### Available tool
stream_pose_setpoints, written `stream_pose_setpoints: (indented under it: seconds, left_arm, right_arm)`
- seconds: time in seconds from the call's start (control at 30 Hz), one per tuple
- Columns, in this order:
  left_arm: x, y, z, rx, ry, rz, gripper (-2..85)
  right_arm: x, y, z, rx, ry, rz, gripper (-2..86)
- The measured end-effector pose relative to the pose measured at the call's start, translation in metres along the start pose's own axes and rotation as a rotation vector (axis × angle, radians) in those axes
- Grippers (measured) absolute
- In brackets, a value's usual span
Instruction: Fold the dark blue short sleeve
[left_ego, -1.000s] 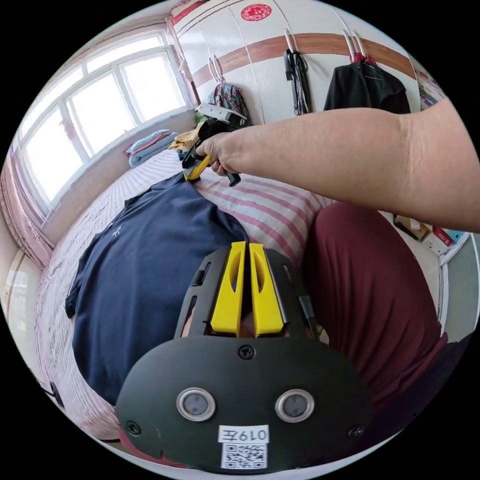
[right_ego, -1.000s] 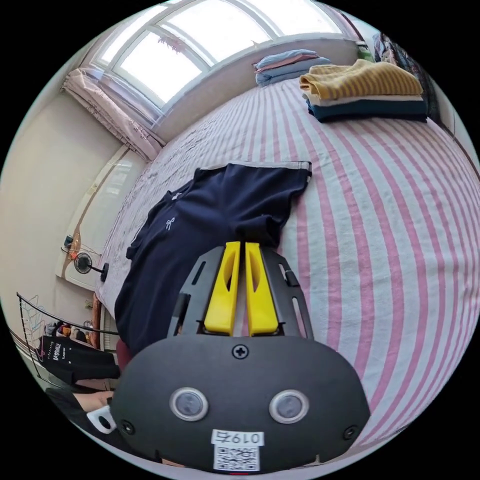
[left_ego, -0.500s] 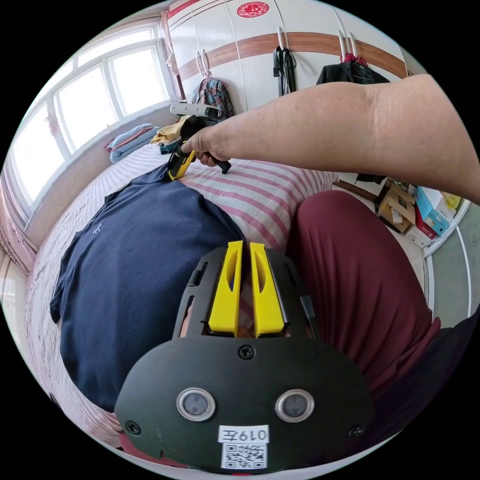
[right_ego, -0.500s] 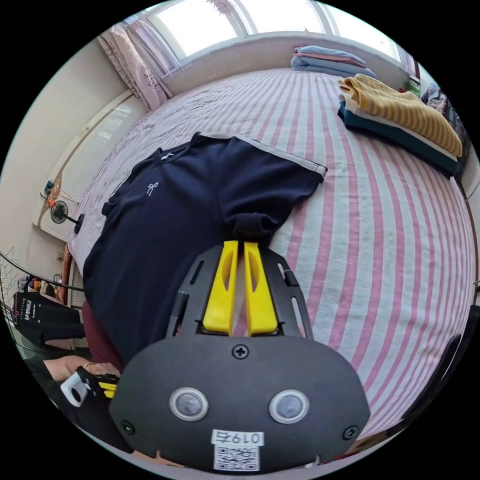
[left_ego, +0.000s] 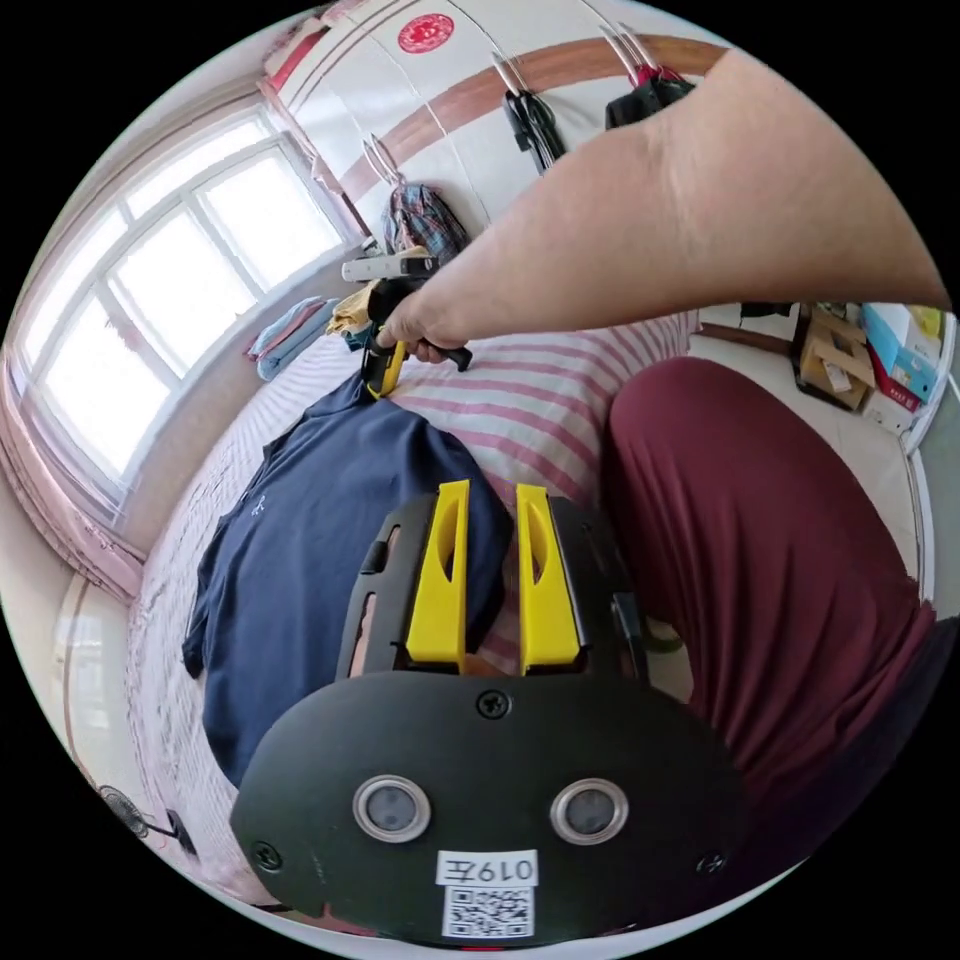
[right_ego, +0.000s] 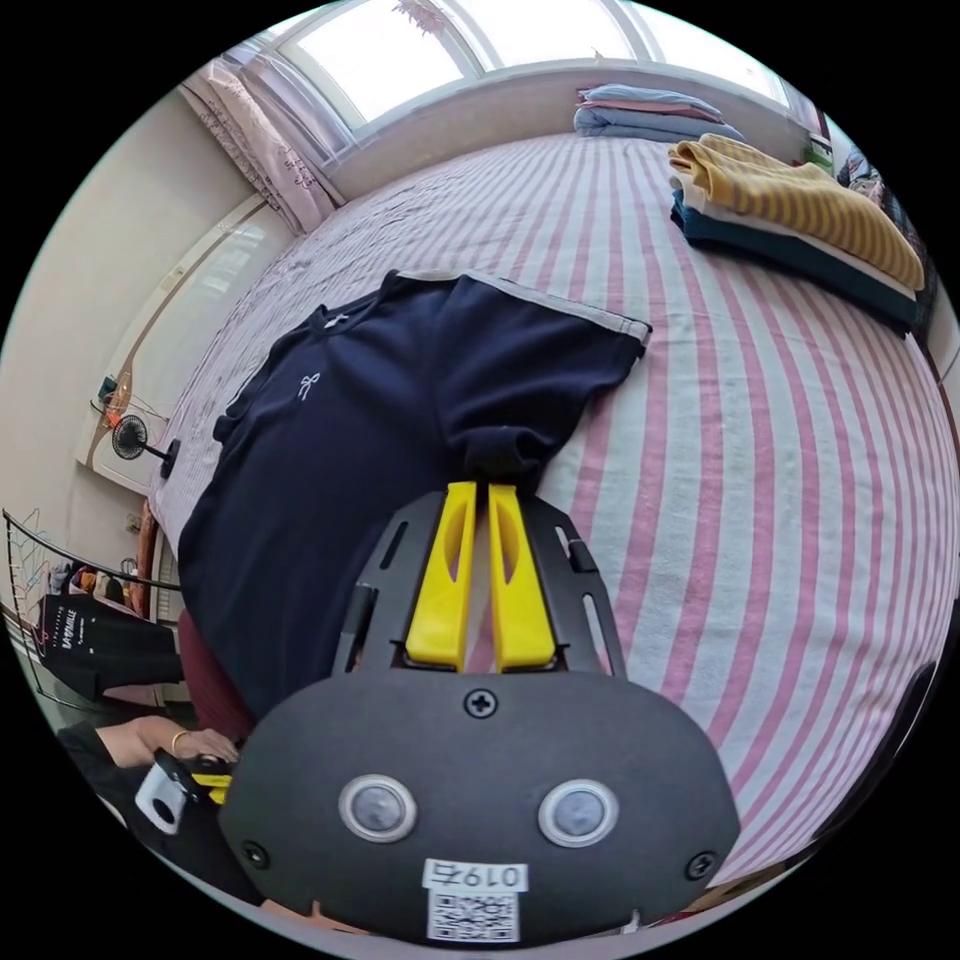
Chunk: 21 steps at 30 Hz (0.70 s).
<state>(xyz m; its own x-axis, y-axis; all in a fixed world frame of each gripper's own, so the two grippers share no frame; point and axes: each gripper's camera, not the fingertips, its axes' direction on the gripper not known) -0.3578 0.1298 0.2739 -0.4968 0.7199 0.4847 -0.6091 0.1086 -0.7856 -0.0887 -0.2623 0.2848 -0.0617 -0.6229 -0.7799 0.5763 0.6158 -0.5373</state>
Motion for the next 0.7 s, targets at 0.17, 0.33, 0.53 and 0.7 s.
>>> stream_pose_setpoints:
  seconds: [0.17,0.33,0.53,0.7]
  left_arm:
    - [0.014,-0.026,0.010,-0.084,-0.014,-0.010,6.9]
    - [0.007,-0.040,-0.006,-0.062,0.015,-0.072,3.4]
    - [-0.012,-0.051,-0.034,-0.005,0.112,-0.144,1.1]
    - [-0.014,-0.064,-0.047,-0.005,0.164,-0.133,0.7]
  right_arm:
    - [0.009,0.000,0.006,-0.007,0.007,-0.014,-0.2]
    - [0.021,-0.003,0.009,-0.007,0.001,-0.047,0.0]
    - [0.045,-0.007,0.020,-0.027,-0.008,-0.040,0.0]
    - [0.066,-0.005,0.037,-0.039,-0.006,-0.027,-0.1]
